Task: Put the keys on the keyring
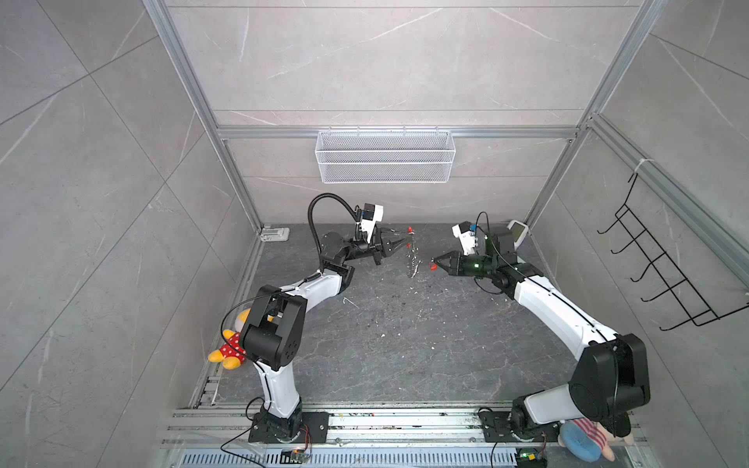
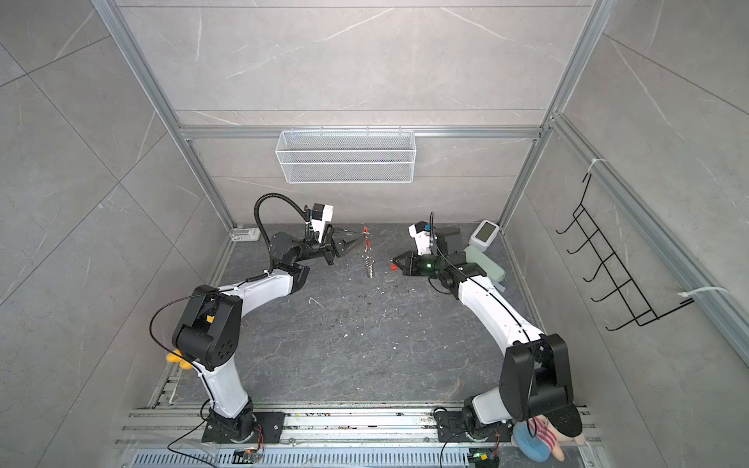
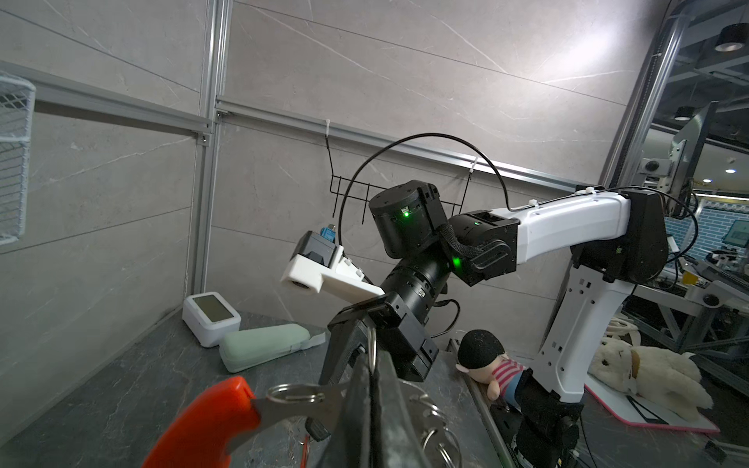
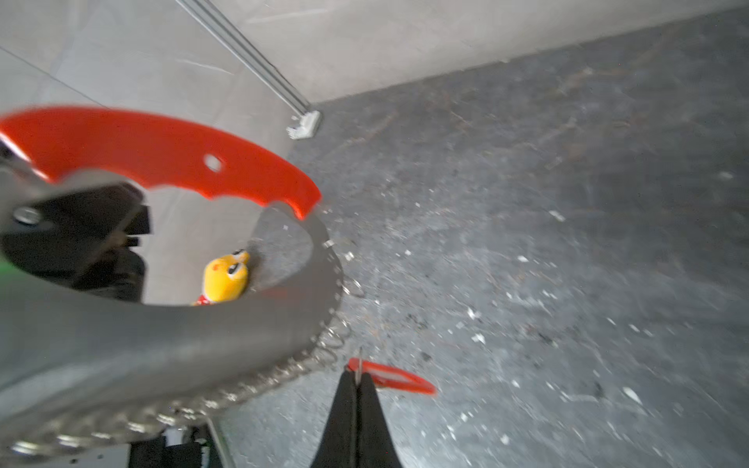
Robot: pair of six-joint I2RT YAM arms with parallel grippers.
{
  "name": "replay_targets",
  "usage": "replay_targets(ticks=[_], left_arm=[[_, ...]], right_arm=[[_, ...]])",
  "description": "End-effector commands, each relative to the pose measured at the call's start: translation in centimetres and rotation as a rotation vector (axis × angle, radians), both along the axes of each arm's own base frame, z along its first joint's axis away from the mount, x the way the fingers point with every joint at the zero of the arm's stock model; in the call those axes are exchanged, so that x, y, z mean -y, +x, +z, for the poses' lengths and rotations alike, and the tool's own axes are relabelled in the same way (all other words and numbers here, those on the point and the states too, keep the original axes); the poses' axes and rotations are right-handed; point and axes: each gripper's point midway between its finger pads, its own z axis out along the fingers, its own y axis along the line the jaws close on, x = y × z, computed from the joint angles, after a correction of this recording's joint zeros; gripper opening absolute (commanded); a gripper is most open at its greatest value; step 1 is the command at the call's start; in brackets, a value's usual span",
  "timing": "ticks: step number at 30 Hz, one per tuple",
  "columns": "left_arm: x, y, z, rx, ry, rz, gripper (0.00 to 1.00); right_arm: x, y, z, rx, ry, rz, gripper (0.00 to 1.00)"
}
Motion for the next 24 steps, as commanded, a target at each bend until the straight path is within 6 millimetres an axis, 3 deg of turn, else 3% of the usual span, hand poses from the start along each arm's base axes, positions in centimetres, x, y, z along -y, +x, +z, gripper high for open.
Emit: replay_targets(ticks=[1,6,9,14,18,22,24], left_arm=[[-0.4,-0.3,0.5,0.082,0.014,0.036,0.00],[-0.4,-0.3,-1.3,0.067,0.092,0.063,0.00],[-0.4,-0.5,-1.8,0.059,0.110,0.066,0.00],[-0.6,-0.8,-2.5,0.038,0.119,0.066,0.00],[-0.6,-1.0,-3.0,0.024,0.125,0.065,0.00],[-0.4,-1.0,-3.3,0.012,0.129,0.060,0.00],[-0.4,-1.0,-3.4,0.012,0.129,0.060,0.00]], right_arm=[[3.8,-2.3,-6.1,-0.157,-0.248,-0.087,0.00],[5.8,-2.2,-12.2,-0.357,-0.413,-0.135,0.00],[5.6,-0.2,-15.0,-0.428,-0.449,-0.131,0.00],[5.5,3.6,-17.9,-0.465,-0.522,-0.134,0.00],[5.3,5.6,-19.1,-0.485,-0.550,-0.125,0.01],[5.1,6.4,-18.7,-0.468,-0.542,-0.127,0.04],[4.8,6.5,-17.8,-0.443,-0.526,-0.121,0.18]])
